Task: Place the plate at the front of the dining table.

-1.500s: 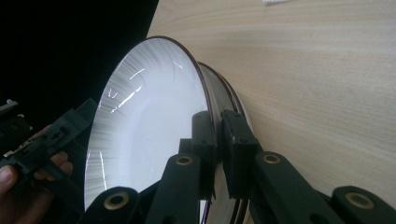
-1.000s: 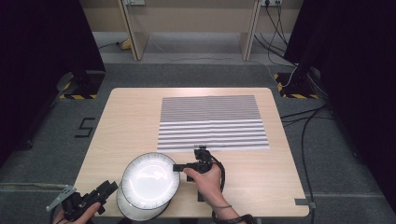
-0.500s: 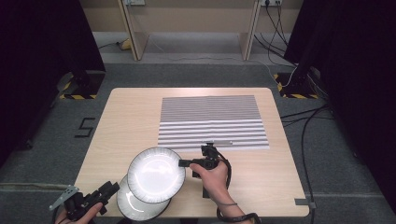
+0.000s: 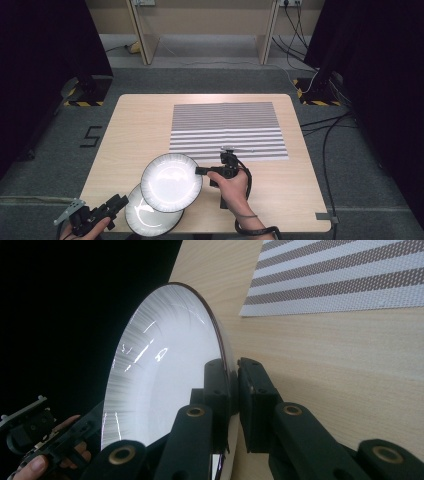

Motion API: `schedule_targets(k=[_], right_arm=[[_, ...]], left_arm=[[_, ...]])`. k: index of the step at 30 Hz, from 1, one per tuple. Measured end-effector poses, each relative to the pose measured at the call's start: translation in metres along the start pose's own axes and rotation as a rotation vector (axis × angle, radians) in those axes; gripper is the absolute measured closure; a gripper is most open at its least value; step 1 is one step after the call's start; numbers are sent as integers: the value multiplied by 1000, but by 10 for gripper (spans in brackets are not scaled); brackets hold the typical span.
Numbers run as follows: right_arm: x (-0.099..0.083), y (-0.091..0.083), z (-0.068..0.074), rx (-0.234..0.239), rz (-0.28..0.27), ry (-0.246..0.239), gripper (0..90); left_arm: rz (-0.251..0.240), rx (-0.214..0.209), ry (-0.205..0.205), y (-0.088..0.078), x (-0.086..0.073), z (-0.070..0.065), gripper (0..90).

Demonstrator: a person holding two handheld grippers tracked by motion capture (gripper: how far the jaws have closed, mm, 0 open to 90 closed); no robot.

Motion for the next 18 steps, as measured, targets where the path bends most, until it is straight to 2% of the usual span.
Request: schedule_targets(k=[18], right_arm=[[11,-15,-14,-27,-45,32,830]], left_arm=[[9,-3,-3,2,-1,1,537]])
Point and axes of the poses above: each handheld gripper's, and its own axes: y roughly forward along the jaws, x roughly out of its top, z roughly to its left, the point moved 5 cm from there along y, roughly forward along the jaws, and after that the axes turned 15 degrees about -y, right-handed, at the moved point
